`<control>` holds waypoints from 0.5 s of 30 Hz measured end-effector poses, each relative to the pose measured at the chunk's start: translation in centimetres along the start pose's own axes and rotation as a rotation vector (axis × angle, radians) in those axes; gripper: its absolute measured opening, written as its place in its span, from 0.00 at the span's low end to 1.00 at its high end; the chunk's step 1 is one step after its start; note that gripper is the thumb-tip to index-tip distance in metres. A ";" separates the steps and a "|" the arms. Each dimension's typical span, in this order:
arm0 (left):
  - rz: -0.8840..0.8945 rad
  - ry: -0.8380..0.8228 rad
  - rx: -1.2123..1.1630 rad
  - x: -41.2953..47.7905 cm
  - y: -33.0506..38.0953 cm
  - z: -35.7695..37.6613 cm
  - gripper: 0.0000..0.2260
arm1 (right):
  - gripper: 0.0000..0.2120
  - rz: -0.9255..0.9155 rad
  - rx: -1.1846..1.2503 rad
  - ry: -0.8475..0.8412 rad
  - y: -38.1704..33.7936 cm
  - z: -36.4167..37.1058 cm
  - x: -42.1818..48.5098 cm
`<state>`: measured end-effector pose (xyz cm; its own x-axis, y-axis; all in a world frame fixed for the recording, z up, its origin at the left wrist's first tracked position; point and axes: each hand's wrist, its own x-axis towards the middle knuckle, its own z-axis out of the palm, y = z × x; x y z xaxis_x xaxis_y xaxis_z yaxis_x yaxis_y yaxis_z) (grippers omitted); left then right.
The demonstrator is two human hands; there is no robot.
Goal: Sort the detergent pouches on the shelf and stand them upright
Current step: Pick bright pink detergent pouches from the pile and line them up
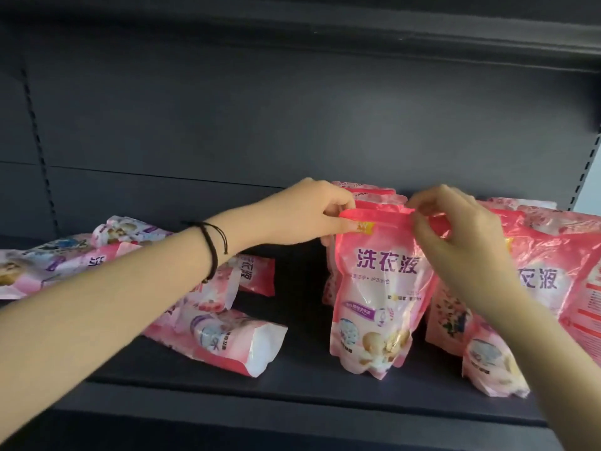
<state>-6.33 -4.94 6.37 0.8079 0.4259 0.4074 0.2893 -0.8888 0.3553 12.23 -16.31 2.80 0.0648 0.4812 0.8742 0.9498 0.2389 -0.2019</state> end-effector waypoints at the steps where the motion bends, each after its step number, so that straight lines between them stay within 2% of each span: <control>1: 0.014 -0.033 0.044 0.1 -0.2 -0.6 0.08 | 0.05 -0.036 -0.107 -0.086 -0.3 -0.4 0.6; 3: 0.028 -0.067 0.130 0.0 -0.9 -1.7 0.08 | 0.05 -0.050 -0.275 -0.225 -1.2 -0.9 1.5; 5: 0.009 -0.101 0.167 -0.5 -2.4 -2.7 0.07 | 0.05 -0.056 -0.393 -0.257 -2.4 -1.1 2.2; 8: -0.033 -0.165 0.270 -1.8 -6.0 -4.6 0.07 | 0.06 -0.106 -0.376 -0.225 -5.0 -0.4 3.4; 10: -0.059 -0.207 0.419 -2.6 -8.7 -5.7 0.08 | 0.07 -0.153 -0.342 -0.266 -7.2 0.9 4.1; 15: -0.036 -0.269 0.729 -3.9 -15.6 -7.7 0.10 | 0.12 -0.334 -0.485 -0.542 -10.5 7.7 6.1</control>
<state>-17.96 8.56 5.68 0.8612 0.4841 0.1551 0.5075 -0.8014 -0.3165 0.32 -9.36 6.82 -0.2858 0.8217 0.4930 0.9282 0.1094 0.3558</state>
